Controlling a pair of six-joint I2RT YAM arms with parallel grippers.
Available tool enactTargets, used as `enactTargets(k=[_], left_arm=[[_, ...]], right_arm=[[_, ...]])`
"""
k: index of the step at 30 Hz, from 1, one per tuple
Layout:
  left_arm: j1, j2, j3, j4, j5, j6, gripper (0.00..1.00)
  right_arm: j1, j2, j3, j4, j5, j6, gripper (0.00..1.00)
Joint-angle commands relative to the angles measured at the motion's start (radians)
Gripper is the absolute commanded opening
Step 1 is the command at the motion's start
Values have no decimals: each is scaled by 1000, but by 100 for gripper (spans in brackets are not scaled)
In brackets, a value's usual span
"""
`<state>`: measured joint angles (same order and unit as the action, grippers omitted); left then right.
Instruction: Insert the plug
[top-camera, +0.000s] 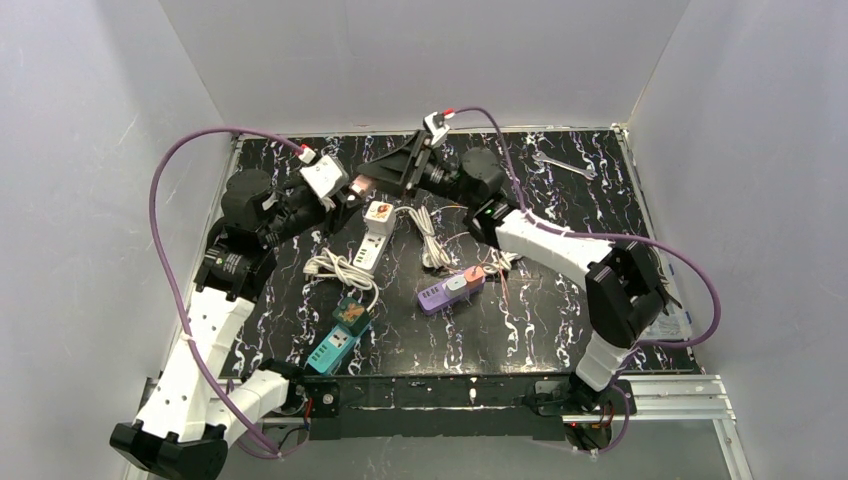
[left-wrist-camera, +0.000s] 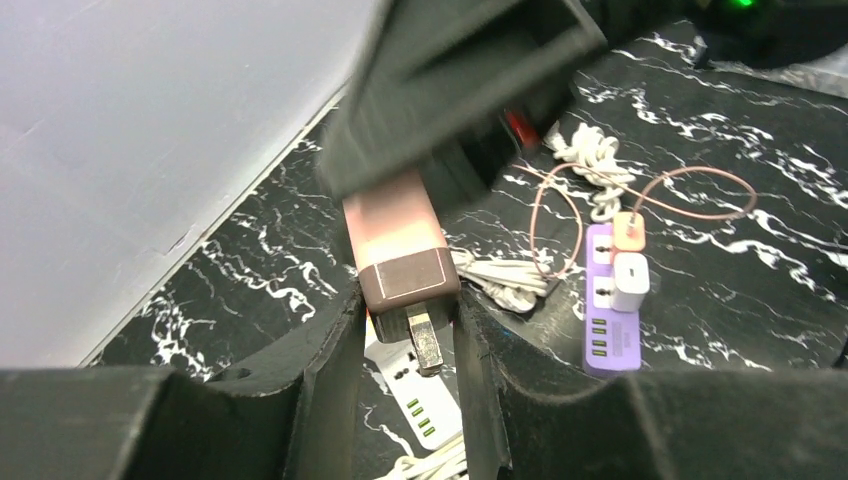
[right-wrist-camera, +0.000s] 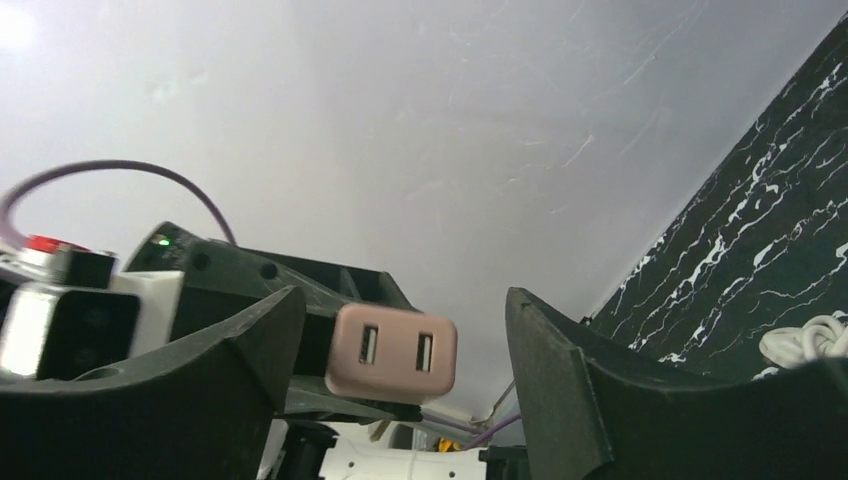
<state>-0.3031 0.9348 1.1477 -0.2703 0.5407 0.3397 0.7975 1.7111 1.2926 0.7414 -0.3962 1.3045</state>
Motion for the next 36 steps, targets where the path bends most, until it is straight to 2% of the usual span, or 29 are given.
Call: enactTargets(k=[1,9,16,22,24,29,32,36], left_arm=[[-4,-25,40,-85,122,73,0],[-4,-39,26,-151,186,237,0],[-4,-58,20,-180,220,411,0],[-4,-64,20,-197,241,495,0],[-4,-71,14,-200,248,513,0],[-5,-76,11,-218,255,541,0],[-5,-72,11,-222,260,542,0],[-5,-62,12,-222,263,540,0]], right_arm=[[-88,-2,26,205,-264,116,79],[-95,16,87,161,-544,111,77],[-95,-2,164,-251,-604,-173,73],[-93,1,187,-426,-597,-298,62],[-92,1,187,-439,-596,-310,57],[-90,-4,197,-439,-609,-326,57],[-77,-5,195,-418,-623,-325,52],[-50,-12,149,-283,-652,-258,52]])
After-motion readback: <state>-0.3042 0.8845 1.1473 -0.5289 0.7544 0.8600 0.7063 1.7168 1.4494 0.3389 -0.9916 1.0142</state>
